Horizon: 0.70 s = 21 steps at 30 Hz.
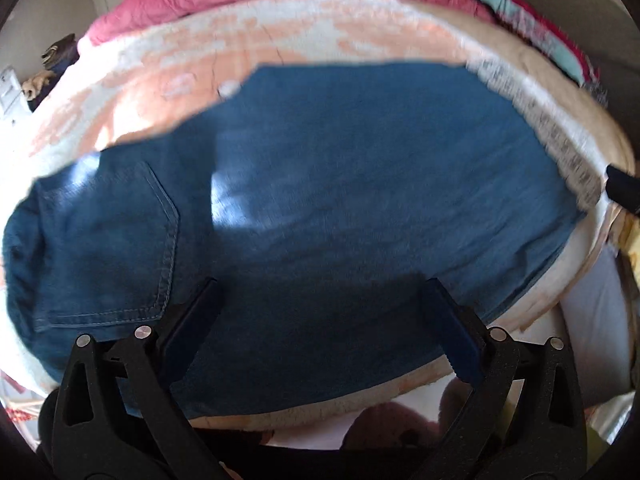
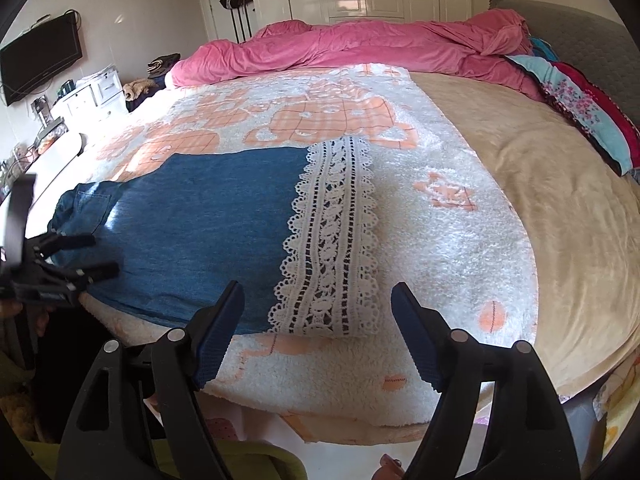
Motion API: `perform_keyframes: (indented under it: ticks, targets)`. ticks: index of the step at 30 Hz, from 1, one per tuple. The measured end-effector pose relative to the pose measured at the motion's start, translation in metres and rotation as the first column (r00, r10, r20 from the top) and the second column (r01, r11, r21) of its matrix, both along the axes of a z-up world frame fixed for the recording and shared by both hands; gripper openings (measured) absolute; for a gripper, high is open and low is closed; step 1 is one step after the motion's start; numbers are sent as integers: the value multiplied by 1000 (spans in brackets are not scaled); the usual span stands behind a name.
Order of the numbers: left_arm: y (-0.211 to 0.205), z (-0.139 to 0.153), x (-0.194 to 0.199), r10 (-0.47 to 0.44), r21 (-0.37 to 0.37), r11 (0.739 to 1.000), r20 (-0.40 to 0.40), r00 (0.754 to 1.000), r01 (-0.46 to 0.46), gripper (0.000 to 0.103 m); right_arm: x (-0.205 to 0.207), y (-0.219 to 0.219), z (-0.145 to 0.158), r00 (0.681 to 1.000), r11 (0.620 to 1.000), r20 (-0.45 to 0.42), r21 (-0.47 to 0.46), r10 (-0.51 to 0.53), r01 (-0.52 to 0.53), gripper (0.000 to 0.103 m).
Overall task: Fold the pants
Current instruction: 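Lay the pants flat and open both tools above them, then grasp the lace-trimmed edge with the right tool while the left tool grips beside it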
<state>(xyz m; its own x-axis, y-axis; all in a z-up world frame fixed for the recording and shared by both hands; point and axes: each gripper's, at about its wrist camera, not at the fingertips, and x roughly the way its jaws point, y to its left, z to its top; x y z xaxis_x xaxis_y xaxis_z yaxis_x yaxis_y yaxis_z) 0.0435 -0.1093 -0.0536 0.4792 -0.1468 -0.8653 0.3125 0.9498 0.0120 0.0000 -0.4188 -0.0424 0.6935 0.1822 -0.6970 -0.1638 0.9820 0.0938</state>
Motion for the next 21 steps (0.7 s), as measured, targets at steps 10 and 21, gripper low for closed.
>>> perform_keyframes:
  ticks: [10,21]
  targets:
    - [-6,37,1,-36,-44,998,69,997,39,93,1,-15,-11,1000,998,-9,61,-25,26,75]
    - [-88,74,76,-226,-61,970,130,965,235,93,13,-21,-17,999,984,-35,172,-29,34,75]
